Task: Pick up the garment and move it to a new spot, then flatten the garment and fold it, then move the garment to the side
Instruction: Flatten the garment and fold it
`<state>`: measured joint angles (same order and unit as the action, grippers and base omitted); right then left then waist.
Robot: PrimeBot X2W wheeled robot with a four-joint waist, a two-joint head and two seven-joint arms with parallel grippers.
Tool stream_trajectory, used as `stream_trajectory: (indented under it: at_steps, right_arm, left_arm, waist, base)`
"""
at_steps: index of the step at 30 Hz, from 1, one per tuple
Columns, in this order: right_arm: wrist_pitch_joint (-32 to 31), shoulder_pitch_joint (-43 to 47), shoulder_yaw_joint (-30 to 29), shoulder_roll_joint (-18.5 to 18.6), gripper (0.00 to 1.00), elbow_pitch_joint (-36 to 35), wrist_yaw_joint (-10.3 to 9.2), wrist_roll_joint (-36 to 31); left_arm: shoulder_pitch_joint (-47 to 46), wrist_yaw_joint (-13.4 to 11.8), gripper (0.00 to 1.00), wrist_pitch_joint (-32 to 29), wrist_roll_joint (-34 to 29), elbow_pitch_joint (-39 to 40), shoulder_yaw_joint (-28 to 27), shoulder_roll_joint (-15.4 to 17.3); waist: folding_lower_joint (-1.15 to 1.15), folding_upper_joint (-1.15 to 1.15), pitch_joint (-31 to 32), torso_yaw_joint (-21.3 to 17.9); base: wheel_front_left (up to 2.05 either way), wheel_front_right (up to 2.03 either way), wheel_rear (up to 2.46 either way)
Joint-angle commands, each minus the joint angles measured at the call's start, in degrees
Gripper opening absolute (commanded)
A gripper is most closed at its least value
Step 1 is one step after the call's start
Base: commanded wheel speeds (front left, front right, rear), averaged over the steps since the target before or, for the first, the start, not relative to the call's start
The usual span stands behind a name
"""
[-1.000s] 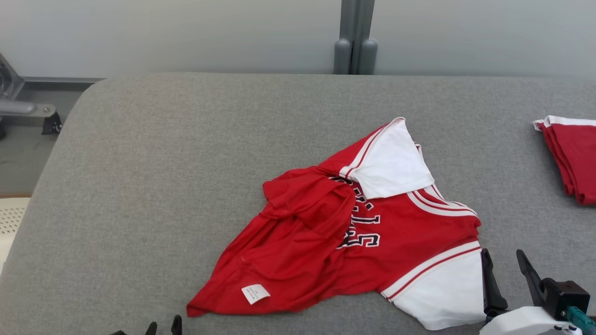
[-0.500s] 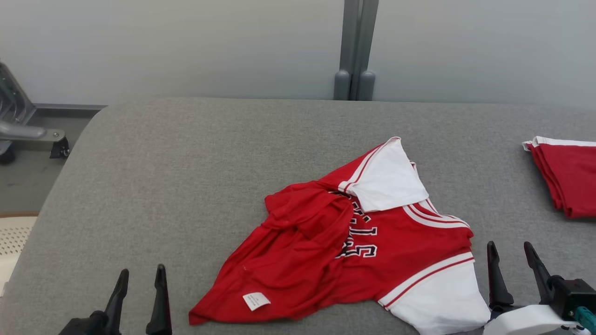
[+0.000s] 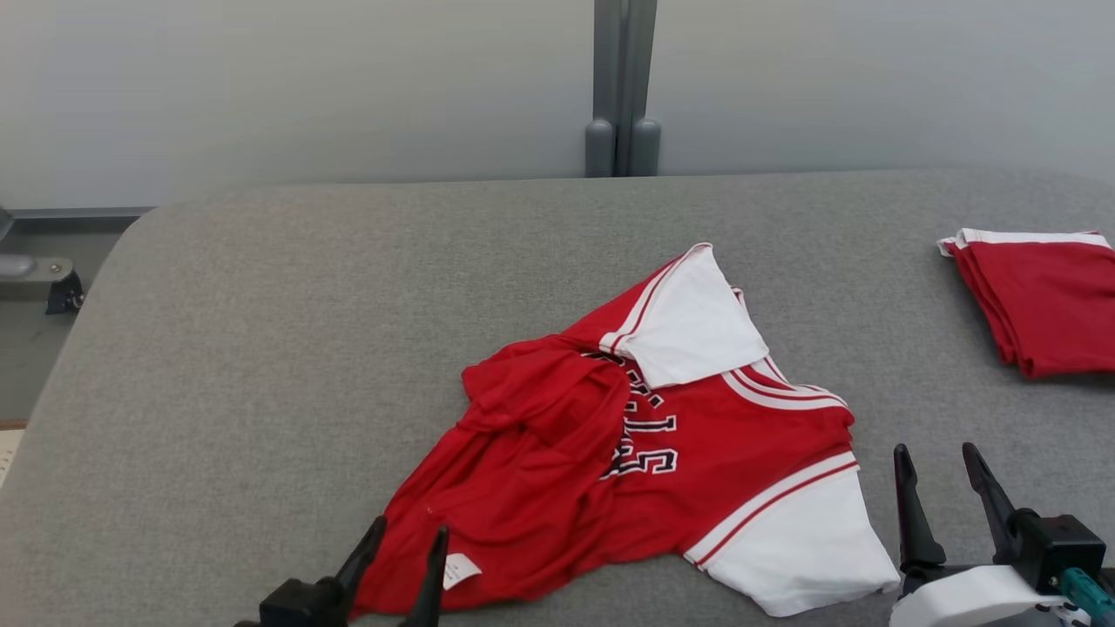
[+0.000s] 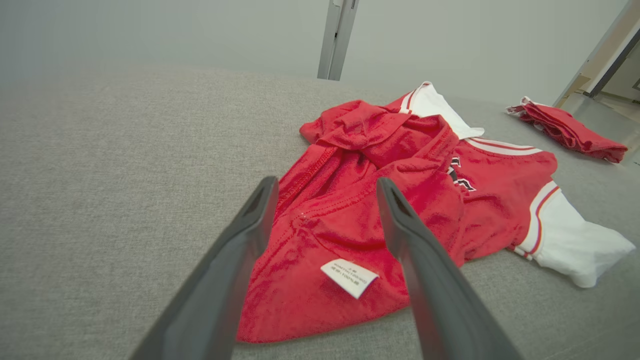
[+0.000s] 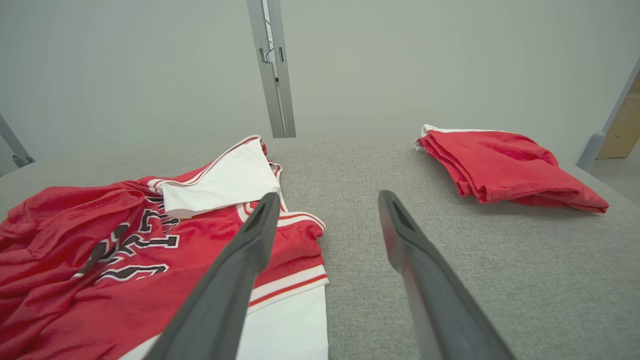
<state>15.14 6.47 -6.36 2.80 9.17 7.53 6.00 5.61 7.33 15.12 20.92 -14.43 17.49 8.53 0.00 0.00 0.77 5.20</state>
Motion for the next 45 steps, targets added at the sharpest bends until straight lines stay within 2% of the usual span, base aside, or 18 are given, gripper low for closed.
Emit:
stream_trajectory:
  at_steps: [1, 9, 17, 34, 35, 36, 38, 39, 45]
  right_arm:
    - [0.0, -0.8, 0.3, 0.2, 1.00, 0.1, -0.09, 0.1]
    - [0.0, -2.0, 1.4, 0.2, 1.00, 0.6, -0.09, 0.6]
    - [0.0, -2.3, 0.9, 0.2, 1.00, 1.0, -0.09, 0.9]
    - [0.0, -3.0, 1.0, 0.2, 1.00, 1.3, -0.09, 0.5]
    - [0.0, -3.0, 1.0, 0.2, 1.00, 1.3, -0.09, 0.5]
    - [0.0, -3.0, 0.9, 0.2, 1.00, 1.4, -0.09, 0.6]
    - [0.0, -3.0, 0.8, 0.2, 1.00, 1.6, -0.09, 0.9]
    - [0.0, -2.9, 0.7, 0.2, 1.00, 1.6, -0.09, 0.9]
    - [0.0, -1.7, 0.4, 0.2, 1.00, 1.8, -0.09, 1.2]
  left_arm:
    - [-2.9, 0.2, 1.00, 0.0, 0.7, -2.0, 2.0, 1.7]
    - [-12.9, 0.2, 1.00, -4.6, 7.1, -12.6, 10.0, 6.0]
    - [-17.7, 0.2, 1.00, -7.5, 13.7, -16.1, 16.6, 10.5]
    - [-22.0, 0.2, 1.00, -5.8, 21.1, -20.1, 24.4, 13.2]
    - [-22.1, 0.2, 0.95, -5.8, 21.5, -20.3, 24.8, 13.2]
    - [-22.3, 0.2, 0.84, -5.8, 22.1, -20.4, 25.3, 13.3]
    - [-22.5, 0.2, 0.49, -5.5, 23.2, -20.6, 26.2, 13.6]
    - [-22.5, 0.2, 0.45, -5.3, 23.5, -20.7, 26.6, 13.8]
    - [-21.0, 0.2, 0.43, -2.3, 24.6, -19.6, 26.9, 15.2]
  waist:
    - [0.00, 0.00, -0.9, -1.1]
    - [0.00, 0.00, -3.2, -4.2]
    - [0.00, 0.00, -4.0, -5.6]
    - [0.00, 0.00, -4.5, -5.4]
    - [0.00, 0.00, -4.5, -5.4]
    - [0.00, 0.00, -4.5, -5.5]
    - [0.00, 0.00, -4.4, -5.8]
    - [0.00, 0.00, -4.3, -5.9]
    - [0.00, 0.00, -3.4, -6.4]
  base:
    - [0.00, 0.00, 0.00]
    - [0.00, 0.00, 0.00]
    - [0.00, 0.00, 0.00]
    - [0.00, 0.00, 0.00]
    - [0.00, 0.00, 0.00]
    - [0.00, 0.00, 0.00]
    - [0.00, 0.00, 0.00]
    - [0.00, 0.00, 0.00]
    - [0.00, 0.00, 0.00]
